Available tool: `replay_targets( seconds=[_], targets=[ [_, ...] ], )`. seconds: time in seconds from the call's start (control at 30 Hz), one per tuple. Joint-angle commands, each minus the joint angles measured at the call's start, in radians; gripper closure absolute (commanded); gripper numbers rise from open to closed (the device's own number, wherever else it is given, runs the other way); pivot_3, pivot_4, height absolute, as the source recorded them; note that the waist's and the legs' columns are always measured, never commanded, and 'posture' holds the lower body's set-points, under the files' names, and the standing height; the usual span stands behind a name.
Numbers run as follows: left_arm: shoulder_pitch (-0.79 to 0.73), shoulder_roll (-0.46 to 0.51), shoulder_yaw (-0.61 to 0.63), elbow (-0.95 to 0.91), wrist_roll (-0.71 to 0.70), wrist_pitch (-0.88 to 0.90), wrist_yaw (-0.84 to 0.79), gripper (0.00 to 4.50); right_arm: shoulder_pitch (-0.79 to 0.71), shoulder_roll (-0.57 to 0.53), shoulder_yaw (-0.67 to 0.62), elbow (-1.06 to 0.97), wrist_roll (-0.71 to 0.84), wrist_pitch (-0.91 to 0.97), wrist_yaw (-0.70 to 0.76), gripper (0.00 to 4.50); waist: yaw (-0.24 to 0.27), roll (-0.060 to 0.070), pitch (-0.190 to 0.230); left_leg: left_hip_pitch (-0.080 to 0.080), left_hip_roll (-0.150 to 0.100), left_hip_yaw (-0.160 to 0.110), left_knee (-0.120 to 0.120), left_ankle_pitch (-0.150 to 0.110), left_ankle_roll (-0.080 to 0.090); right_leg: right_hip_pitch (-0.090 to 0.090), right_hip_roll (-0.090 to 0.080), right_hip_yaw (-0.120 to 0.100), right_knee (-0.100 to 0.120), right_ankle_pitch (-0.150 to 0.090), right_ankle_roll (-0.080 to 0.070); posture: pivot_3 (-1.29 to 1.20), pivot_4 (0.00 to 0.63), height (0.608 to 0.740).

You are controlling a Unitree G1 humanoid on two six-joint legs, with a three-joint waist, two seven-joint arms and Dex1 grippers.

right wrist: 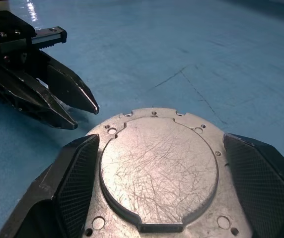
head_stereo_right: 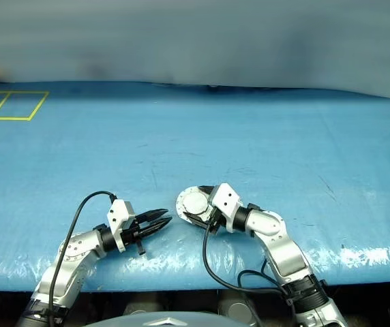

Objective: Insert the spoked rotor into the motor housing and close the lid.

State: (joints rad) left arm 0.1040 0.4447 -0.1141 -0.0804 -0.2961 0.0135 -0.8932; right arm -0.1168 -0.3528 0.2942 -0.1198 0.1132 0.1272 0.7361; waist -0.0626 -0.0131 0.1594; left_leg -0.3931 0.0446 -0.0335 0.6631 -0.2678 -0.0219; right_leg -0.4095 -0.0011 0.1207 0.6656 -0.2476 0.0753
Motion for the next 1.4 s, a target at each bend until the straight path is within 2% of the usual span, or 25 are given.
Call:
replay_targets(
  seconds=[0.03, 0.1, 0.17, 0.3, 0.57, 0.97, 1.13, 1.3, 1.4],
  targets=[
    [0.005, 0.007, 0.019, -0.046, -0.014, 0.0, 0.008, 3.36, -0.001, 0.0, 0.001, 0.04, -0.033, -0.005, -0.025, 0.51, 0.001, 0.0, 0.0, 0.0, 0.0, 0.0, 0.0, 0.0, 0.0, 0.0, 0.0, 0.0, 0.0, 0.0, 0.0, 0.0, 0.15, 0.74],
    [0.005, 0.006, 0.019, -0.046, -0.012, 0.001, 0.011, 3.36, -0.003, 0.003, -0.002, 0.054, -0.036, -0.008, -0.033, 0.91, 0.001, 0.0, 0.0, 0.0, 0.0, 0.0, 0.0, 0.0, 0.0, 0.001, 0.0, 0.0, 0.0, 0.0, 0.0, 0.0, 0.15, 0.74],
    [0.007, 0.005, 0.019, -0.046, -0.009, 0.001, 0.014, 3.36, -0.004, 0.005, -0.004, 0.062, -0.033, -0.014, -0.036, 1.51, 0.001, 0.0, 0.0, 0.001, 0.0, 0.0, 0.002, 0.0, 0.0, 0.001, 0.0, 0.0, 0.0, 0.0, 0.0, 0.0, 0.15, 0.74],
    [0.011, 0.006, 0.02, -0.044, -0.007, -0.002, 0.018, 3.36, -0.005, 0.007, -0.018, 0.056, -0.014, -0.014, -0.039, 1.51, 0.001, 0.0, 0.0, 0.001, 0.0, 0.0, 0.003, 0.001, 0.0, 0.002, 0.0, 0.0, 0.0, -0.001, 0.001, 0.0, 0.15, 0.74],
    [0.01, 0.002, 0.012, -0.031, -0.006, -0.004, 0.016, 3.36, -0.023, 0.013, -0.054, -0.026, 0.137, 0.092, 0.029, 1.51, 0.003, 0.0, 0.0, 0.0, 0.0, 0.0, 0.003, 0.002, 0.0, 0.001, 0.0, 0.0, 0.0, 0.001, 0.001, 0.0, 0.15, 0.74],
    [0.018, -0.013, 0.005, -0.019, 0.001, -0.015, 0.019, 3.36, -0.036, -0.016, -0.001, 0.057, -0.002, 0.005, 0.013, 1.51, 0.0, 0.0, 0.0, 0.0, 0.0, 0.0, 0.0, 0.002, 0.0, 0.0, 0.0, 0.0, -0.001, 0.002, 0.0, 0.0, 0.15, 0.74],
    [0.022, -0.016, 0.002, -0.015, 0.003, -0.017, 0.018, 3.36, -0.038, -0.01, -0.009, 0.076, 0.012, -0.008, 0.025, 1.51, 0.0, 0.0, 0.0, 0.001, 0.0, 0.0, 0.002, 0.002, 0.0, 0.001, 0.0, 0.0, 0.0, 0.001, 0.002, 0.0, 0.15, 0.74],
    [0.026, -0.016, -0.002, -0.011, 0.006, -0.016, 0.015, 3.36, -0.046, -0.005, -0.039, 0.026, 0.108, 0.064, 0.068, 1.51, 0.0, 0.0, 0.0, 0.001, 0.0, 0.001, 0.002, 0.002, 0.0, 0.001, 0.0, 0.0, 0.0, 0.002, 0.002, 0.0, 0.15, 0.74],
    [0.026, -0.017, -0.003, -0.01, 0.006, -0.015, 0.014, 3.36, -0.055, -0.02, -0.031, 0.006, 0.103, 0.072, 0.08, 1.51, 0.001, 0.0, 0.0, 0.0, 0.0, 0.0, 0.001, 0.002, 0.0, 0.001, 0.0, 0.0, 0.0, 0.003, 0.001, 0.0, 0.15, 0.74]
  ],
)
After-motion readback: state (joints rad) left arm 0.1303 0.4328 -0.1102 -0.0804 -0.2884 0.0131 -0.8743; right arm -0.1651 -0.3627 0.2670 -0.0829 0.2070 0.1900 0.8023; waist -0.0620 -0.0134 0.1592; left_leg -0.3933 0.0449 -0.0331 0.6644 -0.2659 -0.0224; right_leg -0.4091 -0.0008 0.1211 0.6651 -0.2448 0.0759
